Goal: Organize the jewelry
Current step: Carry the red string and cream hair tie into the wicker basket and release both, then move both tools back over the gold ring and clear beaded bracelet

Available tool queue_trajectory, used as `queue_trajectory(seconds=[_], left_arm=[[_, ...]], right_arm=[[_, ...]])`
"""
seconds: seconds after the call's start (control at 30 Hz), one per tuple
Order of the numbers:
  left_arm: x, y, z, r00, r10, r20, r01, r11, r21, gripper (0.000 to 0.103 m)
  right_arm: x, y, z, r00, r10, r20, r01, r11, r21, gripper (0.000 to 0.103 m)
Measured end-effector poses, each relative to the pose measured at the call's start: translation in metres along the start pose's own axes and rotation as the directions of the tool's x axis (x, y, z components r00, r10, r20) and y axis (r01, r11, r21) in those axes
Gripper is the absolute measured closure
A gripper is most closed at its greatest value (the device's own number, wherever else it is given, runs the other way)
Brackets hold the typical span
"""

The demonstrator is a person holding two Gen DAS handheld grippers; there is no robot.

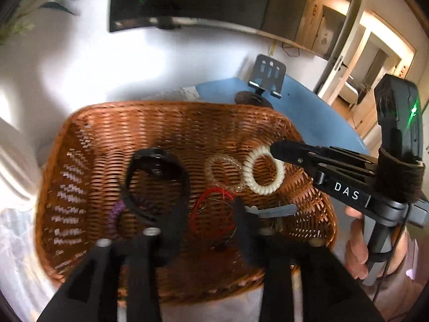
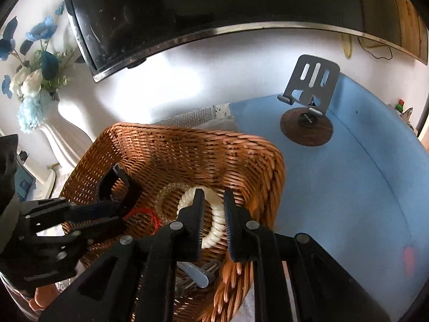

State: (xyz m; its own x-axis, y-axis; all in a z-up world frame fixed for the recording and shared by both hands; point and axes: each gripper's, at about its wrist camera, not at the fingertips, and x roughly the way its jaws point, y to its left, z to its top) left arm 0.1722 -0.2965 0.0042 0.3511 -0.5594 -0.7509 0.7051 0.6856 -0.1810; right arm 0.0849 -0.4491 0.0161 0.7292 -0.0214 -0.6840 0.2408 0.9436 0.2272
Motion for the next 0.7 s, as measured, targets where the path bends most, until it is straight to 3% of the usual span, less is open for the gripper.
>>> queue_trajectory(seconds=[0.1, 0.23, 0.5, 0.7], left_arm=[[-0.021, 0.000, -0.006, 1.000, 0.007, 0.025, -0.007, 1.000, 0.010, 0.058], [-0.061, 0.001, -0.017, 0.998, 0.014, 0.063, -0.014, 1.000, 0.002, 0.058], [-0.170, 0.006, -0.043, 0.978, 0.064, 0.200, -0.058, 0.998, -0.033, 0.058], [-0.250, 0.017, -0.092, 0.938, 0.140, 0.318, -0.121, 0.989, -0.079, 0.031]], right_arm=[[-0.011, 0.001, 0.000, 0.999, -0.001, 0.048, 0.001, 1.000, -0.002, 0.056], [-0.030, 0.007, 0.003, 0.996, -0.008, 0.088, 0.008, 1.000, -0.005, 0.054], [-0.096, 0.063, -0.019, 0.985, 0.154, 0.077, -0.149, 0.987, -0.065, 0.053], [-0.111, 0.113, -0.076, 0.978, 0.191, 0.084, -0.179, 0.974, -0.140, 0.045]])
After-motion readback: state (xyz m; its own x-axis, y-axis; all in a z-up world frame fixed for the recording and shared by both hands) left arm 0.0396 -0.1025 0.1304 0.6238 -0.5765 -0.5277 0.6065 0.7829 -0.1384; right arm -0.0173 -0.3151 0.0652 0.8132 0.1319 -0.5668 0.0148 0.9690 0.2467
